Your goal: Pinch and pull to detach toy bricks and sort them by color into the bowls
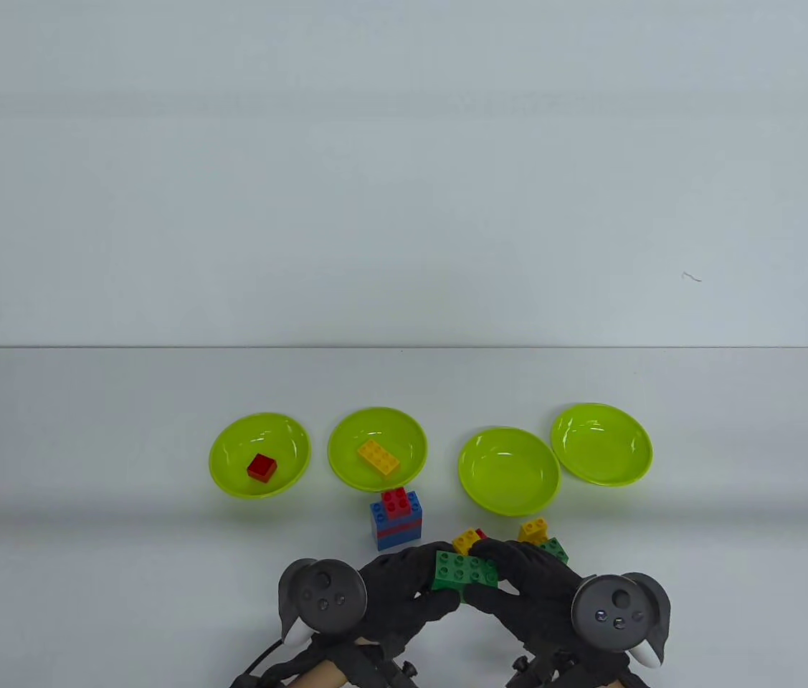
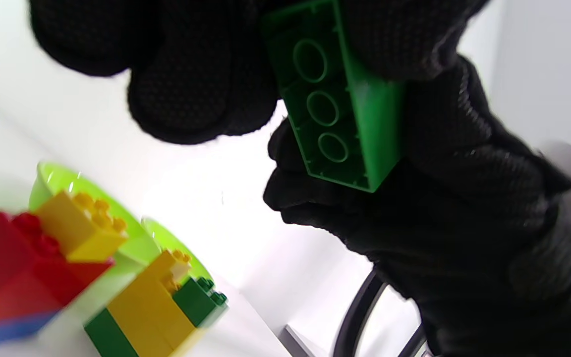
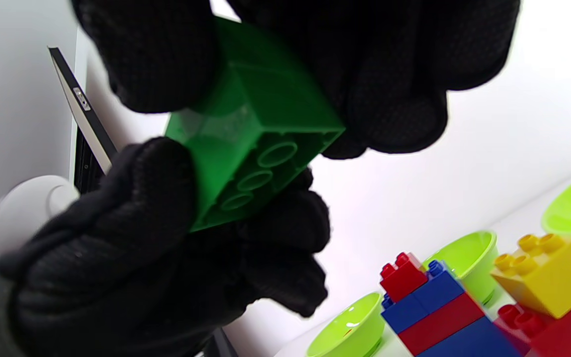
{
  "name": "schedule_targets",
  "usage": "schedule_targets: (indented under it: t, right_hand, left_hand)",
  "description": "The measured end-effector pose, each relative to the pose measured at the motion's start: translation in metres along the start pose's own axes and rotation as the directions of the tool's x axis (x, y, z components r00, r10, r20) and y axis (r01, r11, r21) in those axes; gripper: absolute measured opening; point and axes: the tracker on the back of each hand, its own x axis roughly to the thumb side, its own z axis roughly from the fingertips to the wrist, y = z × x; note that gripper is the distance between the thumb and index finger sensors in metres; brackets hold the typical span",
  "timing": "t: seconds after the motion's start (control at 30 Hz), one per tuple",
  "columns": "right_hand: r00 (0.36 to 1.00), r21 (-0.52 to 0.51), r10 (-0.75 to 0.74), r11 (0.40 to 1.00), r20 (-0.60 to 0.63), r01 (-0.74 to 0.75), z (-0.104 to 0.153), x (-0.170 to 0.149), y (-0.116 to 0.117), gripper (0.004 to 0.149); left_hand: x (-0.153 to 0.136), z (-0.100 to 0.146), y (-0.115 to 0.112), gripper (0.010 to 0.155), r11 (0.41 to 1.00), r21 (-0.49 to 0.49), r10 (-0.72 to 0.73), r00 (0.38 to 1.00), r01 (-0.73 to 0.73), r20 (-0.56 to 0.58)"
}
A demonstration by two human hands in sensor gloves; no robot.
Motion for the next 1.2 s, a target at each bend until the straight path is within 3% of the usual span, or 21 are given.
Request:
schedule_targets:
  t: [0.17, 0.23, 0.3, 0.53, 0.77, 0.87, 1.0, 1.2]
  right_hand:
    - [0.998, -0.002, -0.050, 0.999, -0.027, 0.050, 0.000, -0.004, -0.007, 0.060]
    - [0.975, 0.047, -0.216, 0.975, -0.052, 0.218, 0.001, -0.013, -0.008, 0.060]
    - [0.964, 0.049, -0.253, 0.965, -0.080, 0.258, 0.001, -0.017, -0.008, 0.060]
    - [0.992, 0.015, -0.103, 0.994, -0.074, 0.104, 0.000, -0.014, -0.009, 0.061]
    - [0.992, -0.073, 0.043, 0.996, -0.116, -0.052, -0.006, -0.018, -0.029, 0.061]
    - [0.978, -0.097, 0.114, 0.986, -0.175, -0.132, -0.021, -0.025, -0.032, 0.060]
    - [0.922, -0.051, 0.252, 0.959, -0.296, -0.278, -0.051, -0.042, -0.037, 0.061]
    - [0.792, 0.119, 0.428, 0.899, -0.435, -0.421, -0.087, -0.082, -0.043, 0.060]
  left_hand:
    - [0.008, 0.001, 0.000, 0.068, 0.999, 0.013, -0.040, 0.995, 0.039, 0.091]
    - [0.012, 0.002, -0.001, 0.069, 0.988, 0.010, -0.151, 0.979, 0.151, 0.135]
    - [0.012, 0.000, -0.001, 0.069, 0.994, -0.012, -0.104, 0.990, 0.106, 0.099]
    - [-0.006, 0.002, -0.006, 0.068, 0.997, 0.006, 0.078, 0.996, -0.077, -0.053]
    - [-0.023, 0.006, 0.002, 0.068, 0.994, 0.068, 0.090, 0.989, -0.082, -0.115]
    - [-0.030, 0.008, -0.001, 0.067, 0.992, 0.074, 0.113, 0.983, -0.103, -0.143]
    - [-0.034, 0.010, -0.002, 0.067, 0.994, 0.068, 0.093, 0.985, -0.084, -0.148]
    - [-0.035, 0.014, 0.003, 0.067, 0.995, 0.065, 0.083, 0.987, -0.074, -0.139]
